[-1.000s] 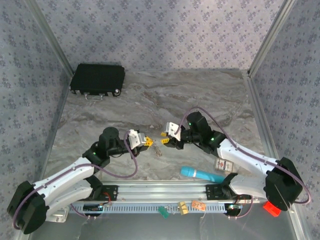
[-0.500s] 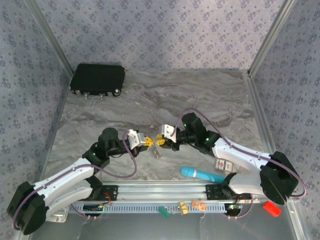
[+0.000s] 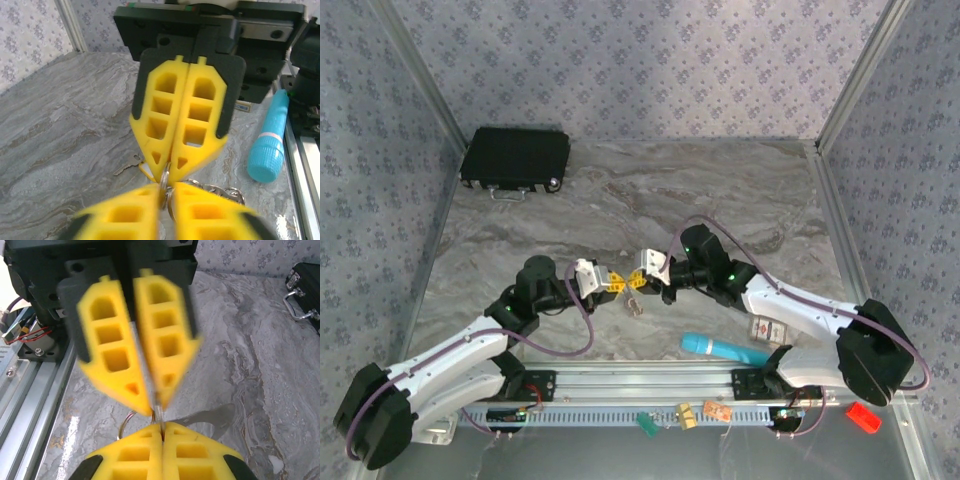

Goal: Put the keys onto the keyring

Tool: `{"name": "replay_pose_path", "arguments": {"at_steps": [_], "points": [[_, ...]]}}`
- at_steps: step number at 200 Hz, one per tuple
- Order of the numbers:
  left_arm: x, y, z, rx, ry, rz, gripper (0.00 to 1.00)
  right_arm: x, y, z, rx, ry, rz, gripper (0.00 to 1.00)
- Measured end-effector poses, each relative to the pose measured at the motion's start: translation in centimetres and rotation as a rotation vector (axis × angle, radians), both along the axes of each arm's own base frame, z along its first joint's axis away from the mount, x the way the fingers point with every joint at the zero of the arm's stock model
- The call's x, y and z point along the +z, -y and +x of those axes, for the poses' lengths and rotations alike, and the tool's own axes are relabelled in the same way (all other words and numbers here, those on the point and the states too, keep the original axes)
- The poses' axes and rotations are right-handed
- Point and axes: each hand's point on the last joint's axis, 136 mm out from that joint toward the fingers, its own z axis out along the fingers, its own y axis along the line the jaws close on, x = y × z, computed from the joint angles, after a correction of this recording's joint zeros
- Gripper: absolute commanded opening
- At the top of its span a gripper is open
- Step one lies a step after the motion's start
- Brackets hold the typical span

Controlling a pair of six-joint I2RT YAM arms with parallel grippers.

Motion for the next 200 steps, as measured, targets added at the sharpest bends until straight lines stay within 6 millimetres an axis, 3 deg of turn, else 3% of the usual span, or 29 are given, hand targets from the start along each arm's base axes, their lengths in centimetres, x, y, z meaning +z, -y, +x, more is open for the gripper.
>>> {"name": "replay_pose_path", "arguments": {"at_steps": [62, 108, 200], "points": [[0.2, -1.4, 1.5, 0.112, 0.023, 0.081, 0.34, -0.1, -0.1, 1.2, -0.056, 0.078, -0.196, 0.00], [0.1, -1.6, 1.6, 0.121, 0.027, 0.118, 0.30, -0.8, 0.3, 1.1, -0.059, 0.126, -0.337, 0.00], [-0.9, -0.7, 0.8, 0.044, -0.012, 0.127, 0.22, -1.0, 0.0, 0.3, -0.033, 0.132, -0.367, 0.00]]}}
